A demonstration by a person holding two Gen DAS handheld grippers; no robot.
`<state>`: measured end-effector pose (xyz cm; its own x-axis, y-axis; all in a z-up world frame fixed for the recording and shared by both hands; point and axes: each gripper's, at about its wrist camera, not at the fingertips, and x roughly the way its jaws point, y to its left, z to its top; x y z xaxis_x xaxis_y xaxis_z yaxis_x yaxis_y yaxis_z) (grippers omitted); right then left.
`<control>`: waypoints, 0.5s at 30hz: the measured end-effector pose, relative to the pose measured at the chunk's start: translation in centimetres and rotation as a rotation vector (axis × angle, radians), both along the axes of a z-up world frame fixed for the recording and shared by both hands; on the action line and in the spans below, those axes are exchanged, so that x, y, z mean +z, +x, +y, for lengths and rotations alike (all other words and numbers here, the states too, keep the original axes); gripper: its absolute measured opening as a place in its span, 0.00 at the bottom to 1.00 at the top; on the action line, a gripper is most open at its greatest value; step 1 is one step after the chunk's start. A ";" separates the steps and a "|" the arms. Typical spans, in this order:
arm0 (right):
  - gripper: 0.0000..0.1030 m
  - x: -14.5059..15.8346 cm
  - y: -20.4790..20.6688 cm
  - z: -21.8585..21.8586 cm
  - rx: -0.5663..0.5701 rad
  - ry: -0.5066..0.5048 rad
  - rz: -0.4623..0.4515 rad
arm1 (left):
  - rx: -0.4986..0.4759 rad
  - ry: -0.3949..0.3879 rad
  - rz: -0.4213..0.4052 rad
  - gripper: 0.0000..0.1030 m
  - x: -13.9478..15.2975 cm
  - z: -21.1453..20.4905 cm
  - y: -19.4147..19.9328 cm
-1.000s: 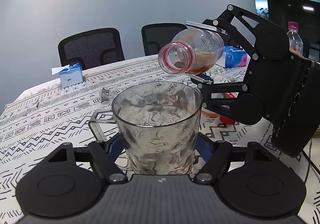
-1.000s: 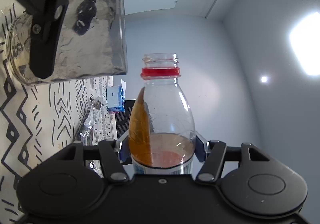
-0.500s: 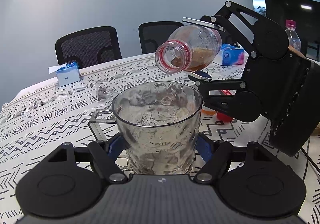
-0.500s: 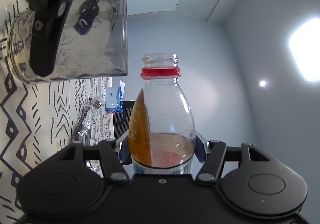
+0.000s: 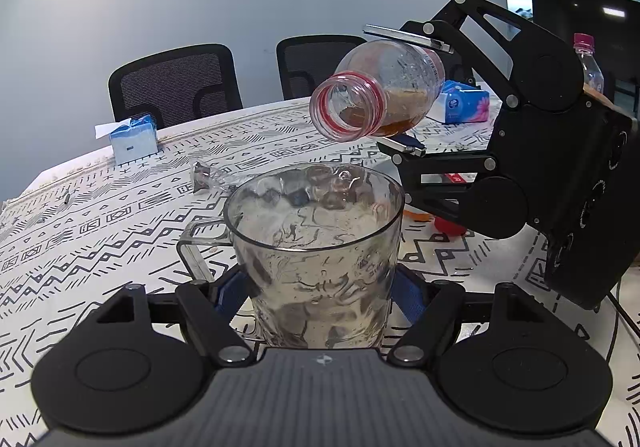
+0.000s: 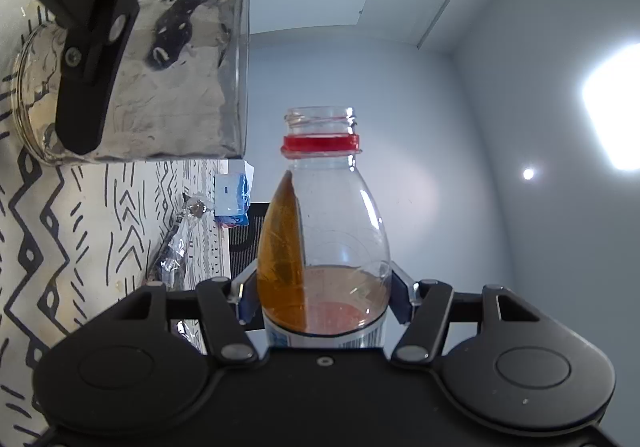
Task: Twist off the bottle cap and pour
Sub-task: 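Tilt the bottle further with the right gripper until liquid starts flowing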
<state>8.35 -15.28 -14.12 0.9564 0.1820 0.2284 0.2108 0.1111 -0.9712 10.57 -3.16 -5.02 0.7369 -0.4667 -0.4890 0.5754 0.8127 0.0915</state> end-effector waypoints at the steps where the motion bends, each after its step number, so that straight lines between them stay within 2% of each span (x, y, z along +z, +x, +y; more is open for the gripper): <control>1: 0.63 0.0 0.0 0.0 0.000 0.000 -0.001 | 0.000 0.000 0.000 0.71 0.0 0.0 0.0; 15: 0.63 -0.2 0.1 0.0 -0.003 -0.018 -0.013 | 0.001 0.000 0.000 0.71 -0.1 -0.1 0.0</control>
<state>8.50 -15.30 -14.34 0.9539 0.1834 0.2376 0.2239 0.0925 -0.9702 10.56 -3.23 -5.08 0.7376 -0.4662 -0.4885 0.5746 0.8133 0.0914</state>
